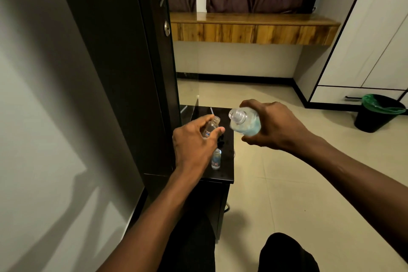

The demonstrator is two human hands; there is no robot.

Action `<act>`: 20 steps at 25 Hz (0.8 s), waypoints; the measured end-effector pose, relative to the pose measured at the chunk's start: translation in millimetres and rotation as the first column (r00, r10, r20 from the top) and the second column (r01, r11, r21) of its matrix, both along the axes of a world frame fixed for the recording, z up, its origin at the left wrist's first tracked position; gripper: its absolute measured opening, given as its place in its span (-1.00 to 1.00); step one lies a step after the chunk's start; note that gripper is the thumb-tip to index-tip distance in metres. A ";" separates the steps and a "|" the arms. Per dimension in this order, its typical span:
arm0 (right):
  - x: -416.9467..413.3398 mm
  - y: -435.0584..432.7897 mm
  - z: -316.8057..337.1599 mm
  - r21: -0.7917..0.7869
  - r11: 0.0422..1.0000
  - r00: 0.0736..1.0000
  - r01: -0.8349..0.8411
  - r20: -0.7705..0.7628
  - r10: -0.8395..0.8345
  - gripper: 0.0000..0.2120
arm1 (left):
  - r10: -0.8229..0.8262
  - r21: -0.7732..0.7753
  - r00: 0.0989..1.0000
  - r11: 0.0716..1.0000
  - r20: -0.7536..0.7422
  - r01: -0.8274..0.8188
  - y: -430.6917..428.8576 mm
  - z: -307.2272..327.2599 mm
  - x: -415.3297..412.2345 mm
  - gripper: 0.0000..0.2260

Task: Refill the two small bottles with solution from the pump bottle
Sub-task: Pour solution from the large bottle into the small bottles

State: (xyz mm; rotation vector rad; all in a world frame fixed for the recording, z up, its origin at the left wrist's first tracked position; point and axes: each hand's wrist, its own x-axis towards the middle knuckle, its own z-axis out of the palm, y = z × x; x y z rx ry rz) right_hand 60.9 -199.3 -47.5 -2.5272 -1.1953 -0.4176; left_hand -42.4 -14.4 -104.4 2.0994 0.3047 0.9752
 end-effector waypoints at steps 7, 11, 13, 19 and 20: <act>-10.7 -2.7 12.7 -0.207 0.976 0.993 0.074 0.105 -0.053 -0.21 | -0.028 0.039 1.000 0.999 -0.002 0.028 -11.7 -0.8 -8.1 -0.56; -13.6 -3.1 14.9 -0.272 0.957 0.990 0.103 0.125 -0.071 -0.20 | -0.060 0.051 0.998 0.997 -0.006 0.060 -15.0 -3.6 -6.8 -0.56; -14.4 -1.7 15.2 -0.295 0.949 0.988 0.109 0.137 -0.071 -0.21 | -0.069 0.076 0.998 0.995 -0.005 0.069 -16.1 -3.6 -6.1 -0.57; -12.9 -0.9 14.7 -0.368 0.918 0.972 0.146 0.228 -0.063 -0.18 | -0.067 0.102 0.998 0.992 -0.017 0.068 -15.2 -4.1 -5.0 -0.57; -12.9 -0.9 15.1 -0.377 0.914 0.969 0.150 0.238 -0.061 -0.18 | -0.067 0.105 0.998 0.992 -0.018 0.069 -15.3 -3.9 -5.0 -0.57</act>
